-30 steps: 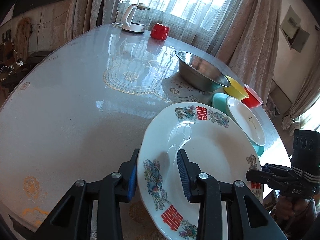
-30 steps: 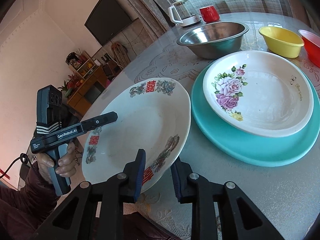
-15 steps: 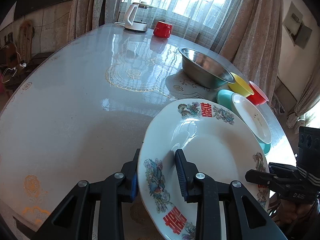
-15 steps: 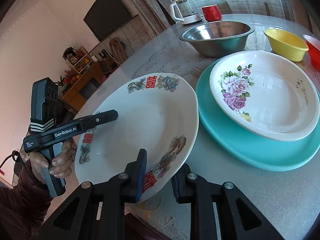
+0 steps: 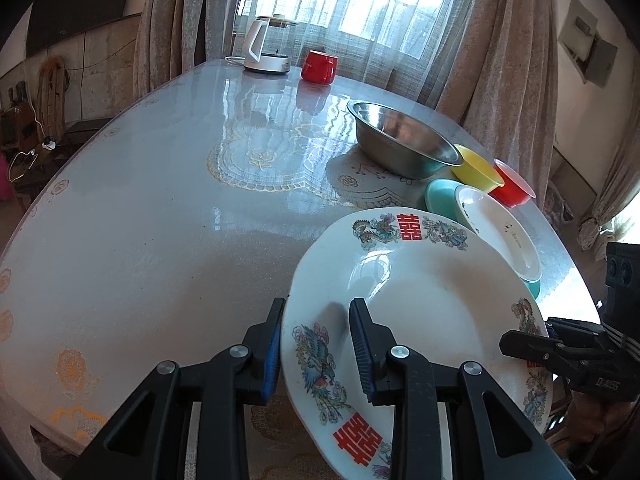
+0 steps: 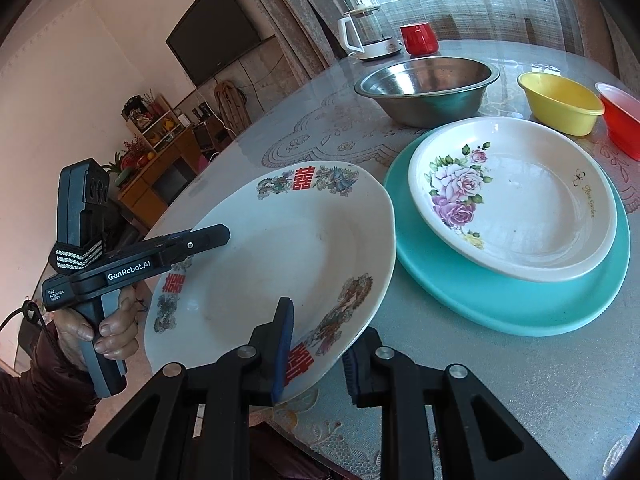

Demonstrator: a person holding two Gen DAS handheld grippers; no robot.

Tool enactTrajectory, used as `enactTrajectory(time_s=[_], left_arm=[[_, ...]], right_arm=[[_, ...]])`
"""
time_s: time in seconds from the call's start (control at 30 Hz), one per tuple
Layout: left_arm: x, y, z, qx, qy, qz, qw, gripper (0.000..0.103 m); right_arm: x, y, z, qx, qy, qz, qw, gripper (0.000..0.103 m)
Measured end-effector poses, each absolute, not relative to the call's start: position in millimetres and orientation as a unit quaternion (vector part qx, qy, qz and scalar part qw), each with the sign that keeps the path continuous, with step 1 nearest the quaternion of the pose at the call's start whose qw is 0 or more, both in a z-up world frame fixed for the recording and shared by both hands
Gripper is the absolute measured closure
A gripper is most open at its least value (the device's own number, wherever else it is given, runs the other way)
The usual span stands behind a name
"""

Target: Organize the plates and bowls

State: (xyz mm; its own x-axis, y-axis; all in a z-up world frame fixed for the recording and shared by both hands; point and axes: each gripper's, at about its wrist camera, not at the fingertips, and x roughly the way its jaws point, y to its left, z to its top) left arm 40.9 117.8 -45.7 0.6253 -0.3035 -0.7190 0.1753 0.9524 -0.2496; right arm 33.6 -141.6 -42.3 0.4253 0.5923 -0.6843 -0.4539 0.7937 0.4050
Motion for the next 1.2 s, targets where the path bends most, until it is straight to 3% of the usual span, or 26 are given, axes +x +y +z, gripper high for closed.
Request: enactTrajectory(time_s=[0.6, 1.2], left_arm=[[50, 90, -23, -0.067, 0.389, -0.166, 0.904, 0.072], [106, -1, -6, -0.034, 0.399, -0.232, 0.886, 0.072]], right_arm=[[17, -164, -27, 0.091, 0.411, 0.284, 0.861, 0.081], [23, -242, -5, 0.126, 0.385, 0.185, 0.895, 0.081]])
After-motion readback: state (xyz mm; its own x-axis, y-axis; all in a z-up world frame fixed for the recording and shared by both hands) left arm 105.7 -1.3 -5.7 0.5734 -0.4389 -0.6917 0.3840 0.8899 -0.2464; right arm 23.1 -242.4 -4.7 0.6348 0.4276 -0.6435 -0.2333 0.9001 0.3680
